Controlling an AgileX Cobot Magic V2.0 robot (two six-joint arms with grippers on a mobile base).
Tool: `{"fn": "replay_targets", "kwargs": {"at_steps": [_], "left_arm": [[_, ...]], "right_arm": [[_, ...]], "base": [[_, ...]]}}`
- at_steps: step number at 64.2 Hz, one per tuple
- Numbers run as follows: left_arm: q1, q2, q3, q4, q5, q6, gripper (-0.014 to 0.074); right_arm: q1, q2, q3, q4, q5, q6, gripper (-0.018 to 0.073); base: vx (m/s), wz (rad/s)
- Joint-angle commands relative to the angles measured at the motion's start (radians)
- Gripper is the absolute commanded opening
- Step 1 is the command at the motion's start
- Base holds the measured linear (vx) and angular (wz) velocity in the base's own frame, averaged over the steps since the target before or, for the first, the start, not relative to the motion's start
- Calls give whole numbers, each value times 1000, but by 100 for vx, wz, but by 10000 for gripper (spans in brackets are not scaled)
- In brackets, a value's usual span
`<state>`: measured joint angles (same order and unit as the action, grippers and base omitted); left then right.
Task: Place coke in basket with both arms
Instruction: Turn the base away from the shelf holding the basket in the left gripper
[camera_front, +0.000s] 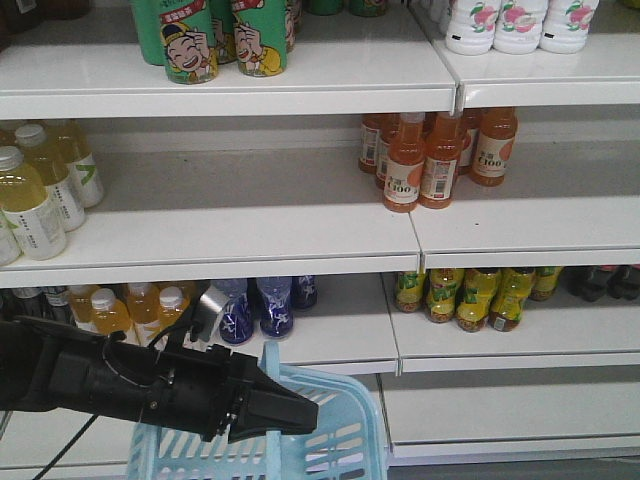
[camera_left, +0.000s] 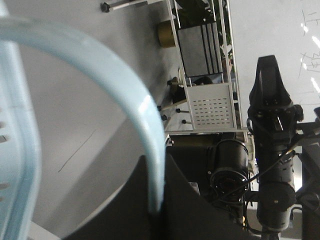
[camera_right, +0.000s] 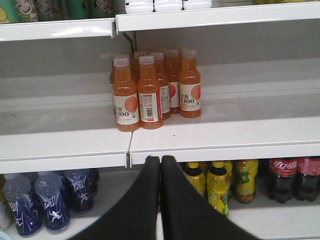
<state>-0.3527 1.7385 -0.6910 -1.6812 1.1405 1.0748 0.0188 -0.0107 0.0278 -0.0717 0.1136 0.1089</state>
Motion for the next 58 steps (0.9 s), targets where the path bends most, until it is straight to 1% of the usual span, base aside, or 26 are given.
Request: {"fn": "replay_targets", "kwargs": {"at_steps": [1, 11, 58], "left_arm": [[-29, -52, -13, -107, 108, -2, -8], [-52, -52, -13, -107, 108, -2, -8], [-52, -52, -13, -104, 99, -2, -7]], "right_arm": [[-5, -13, 8, -5, -72, -6, -10], [-5, -13, 8, -5, -72, -6, -10], [-5, -13, 8, -5, -73, -6, -10]], "base": [[0, 0], [0, 0], [0, 0]]}}
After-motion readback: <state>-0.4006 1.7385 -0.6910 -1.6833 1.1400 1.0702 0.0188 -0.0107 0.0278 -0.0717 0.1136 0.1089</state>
